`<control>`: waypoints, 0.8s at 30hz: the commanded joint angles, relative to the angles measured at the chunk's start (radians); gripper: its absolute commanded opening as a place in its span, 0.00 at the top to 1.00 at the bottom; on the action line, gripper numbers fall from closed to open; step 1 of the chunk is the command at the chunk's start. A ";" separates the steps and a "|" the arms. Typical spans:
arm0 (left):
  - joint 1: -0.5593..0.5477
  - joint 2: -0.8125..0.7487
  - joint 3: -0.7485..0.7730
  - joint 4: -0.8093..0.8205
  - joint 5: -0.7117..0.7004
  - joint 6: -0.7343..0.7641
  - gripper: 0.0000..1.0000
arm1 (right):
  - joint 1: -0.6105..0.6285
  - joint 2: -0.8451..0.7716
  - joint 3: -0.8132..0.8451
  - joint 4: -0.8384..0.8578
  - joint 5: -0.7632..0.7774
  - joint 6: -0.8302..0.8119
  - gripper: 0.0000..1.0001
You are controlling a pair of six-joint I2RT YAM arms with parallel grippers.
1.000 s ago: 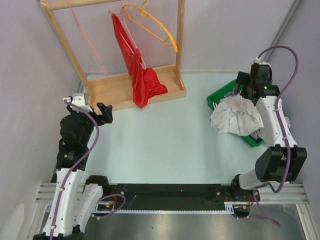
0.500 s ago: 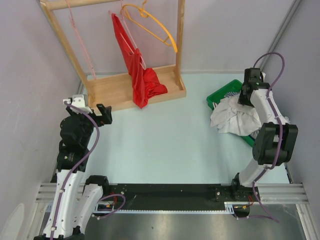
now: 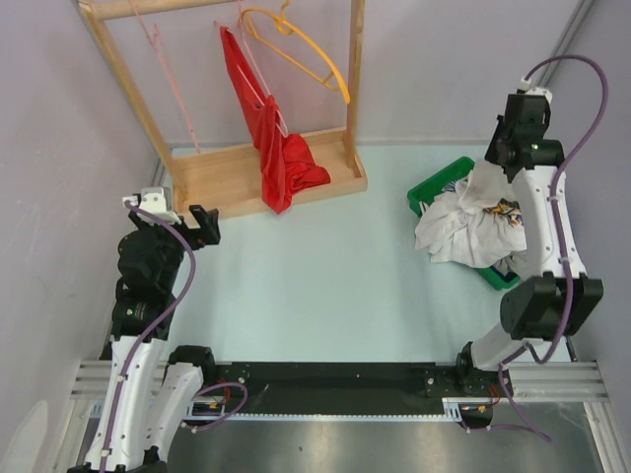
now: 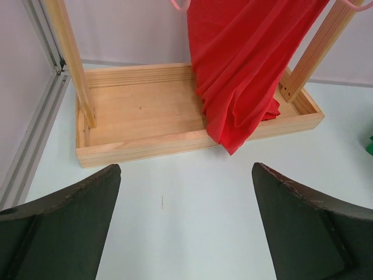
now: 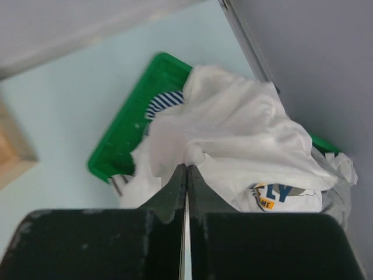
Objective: Place the tank top on the hanger
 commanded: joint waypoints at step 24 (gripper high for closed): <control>-0.002 -0.009 -0.017 0.026 -0.045 0.022 0.01 | 0.921 -0.318 0.087 0.241 -0.275 -0.023 1.00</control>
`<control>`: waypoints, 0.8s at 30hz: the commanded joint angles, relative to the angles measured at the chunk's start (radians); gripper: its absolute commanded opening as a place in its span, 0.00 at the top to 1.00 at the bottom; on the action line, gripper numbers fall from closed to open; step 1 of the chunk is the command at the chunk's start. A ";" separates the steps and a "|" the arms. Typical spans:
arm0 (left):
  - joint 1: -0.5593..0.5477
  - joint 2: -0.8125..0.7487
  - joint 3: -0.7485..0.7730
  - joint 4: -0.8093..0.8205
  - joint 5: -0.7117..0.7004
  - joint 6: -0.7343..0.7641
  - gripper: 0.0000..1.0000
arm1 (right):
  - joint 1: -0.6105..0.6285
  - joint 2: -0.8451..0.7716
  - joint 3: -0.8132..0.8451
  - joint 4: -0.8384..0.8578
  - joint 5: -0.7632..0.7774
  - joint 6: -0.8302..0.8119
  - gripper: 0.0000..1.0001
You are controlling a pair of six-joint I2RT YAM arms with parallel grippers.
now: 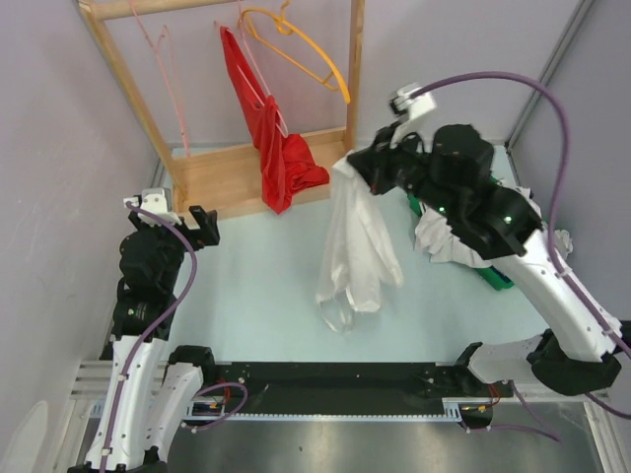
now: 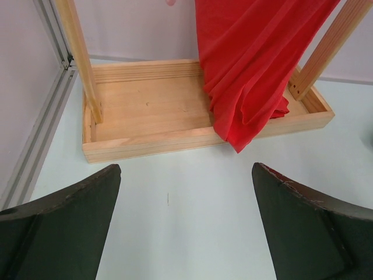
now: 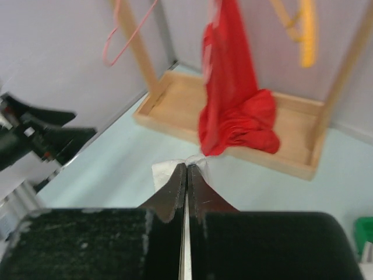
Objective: Place the tank top on the hanger
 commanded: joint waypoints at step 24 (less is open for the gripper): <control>-0.002 -0.007 -0.007 0.026 -0.013 0.021 0.01 | -0.346 -0.089 -0.686 0.052 0.023 0.239 0.25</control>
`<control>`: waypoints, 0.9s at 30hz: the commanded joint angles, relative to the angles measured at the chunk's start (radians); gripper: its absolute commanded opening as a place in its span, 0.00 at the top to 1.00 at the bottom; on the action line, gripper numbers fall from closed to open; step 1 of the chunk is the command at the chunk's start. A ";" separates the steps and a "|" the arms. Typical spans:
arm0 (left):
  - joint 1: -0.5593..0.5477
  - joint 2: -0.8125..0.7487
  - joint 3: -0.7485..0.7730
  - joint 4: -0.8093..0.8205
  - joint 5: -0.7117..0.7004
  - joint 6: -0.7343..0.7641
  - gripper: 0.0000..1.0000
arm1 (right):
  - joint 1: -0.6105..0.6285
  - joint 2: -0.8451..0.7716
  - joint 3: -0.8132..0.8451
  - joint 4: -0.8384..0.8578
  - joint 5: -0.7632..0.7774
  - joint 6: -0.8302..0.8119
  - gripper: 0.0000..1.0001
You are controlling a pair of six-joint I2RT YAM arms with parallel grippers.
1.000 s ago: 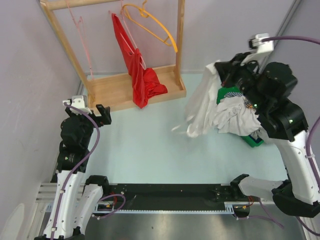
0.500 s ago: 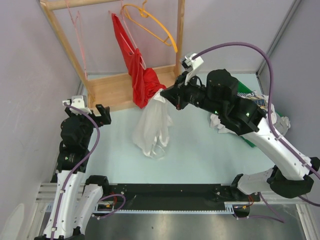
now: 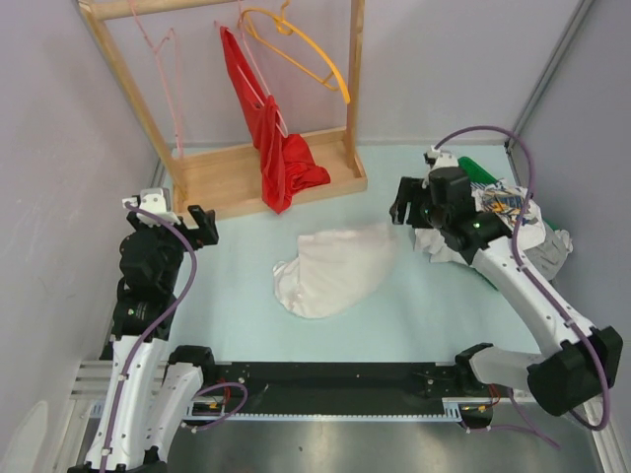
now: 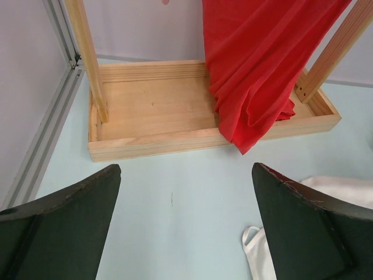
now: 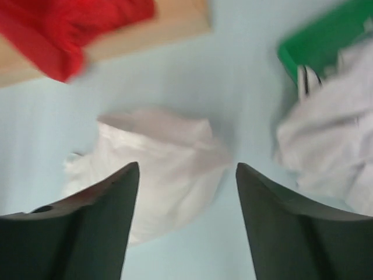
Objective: Place the tank top on the hanger
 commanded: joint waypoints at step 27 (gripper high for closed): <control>0.000 0.354 0.647 -0.098 -0.150 0.094 0.00 | -0.005 -0.101 -0.229 0.090 -0.173 0.026 0.17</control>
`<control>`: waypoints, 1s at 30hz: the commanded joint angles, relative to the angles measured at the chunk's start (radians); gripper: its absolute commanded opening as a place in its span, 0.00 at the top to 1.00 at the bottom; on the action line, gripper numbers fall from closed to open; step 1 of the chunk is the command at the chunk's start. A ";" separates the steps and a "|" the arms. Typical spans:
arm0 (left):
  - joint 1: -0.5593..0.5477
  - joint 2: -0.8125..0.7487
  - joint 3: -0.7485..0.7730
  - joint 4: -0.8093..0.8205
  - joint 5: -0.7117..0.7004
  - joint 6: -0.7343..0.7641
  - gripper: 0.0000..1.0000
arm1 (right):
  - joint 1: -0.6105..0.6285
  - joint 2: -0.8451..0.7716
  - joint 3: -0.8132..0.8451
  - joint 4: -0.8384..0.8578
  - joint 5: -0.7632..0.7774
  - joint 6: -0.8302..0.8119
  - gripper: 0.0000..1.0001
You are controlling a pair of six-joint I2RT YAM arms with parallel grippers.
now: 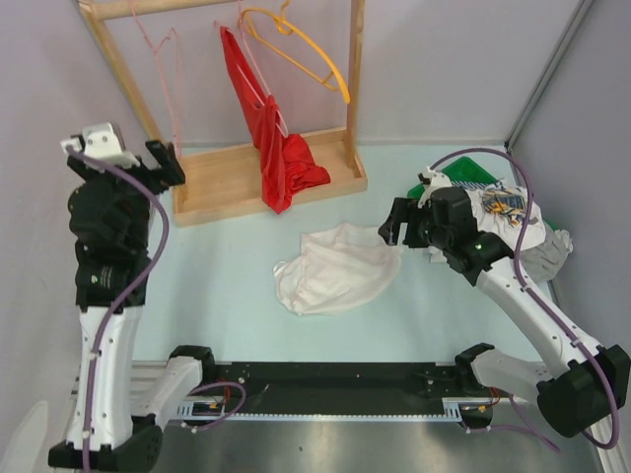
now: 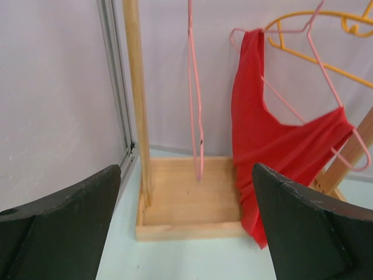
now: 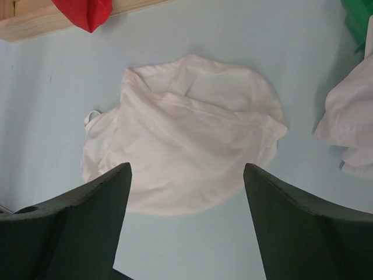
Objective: Place the tank top on the hanger
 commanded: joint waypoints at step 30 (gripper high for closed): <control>0.018 0.440 0.167 0.047 -0.019 0.061 0.66 | 0.011 0.018 -0.089 0.155 -0.172 0.034 0.16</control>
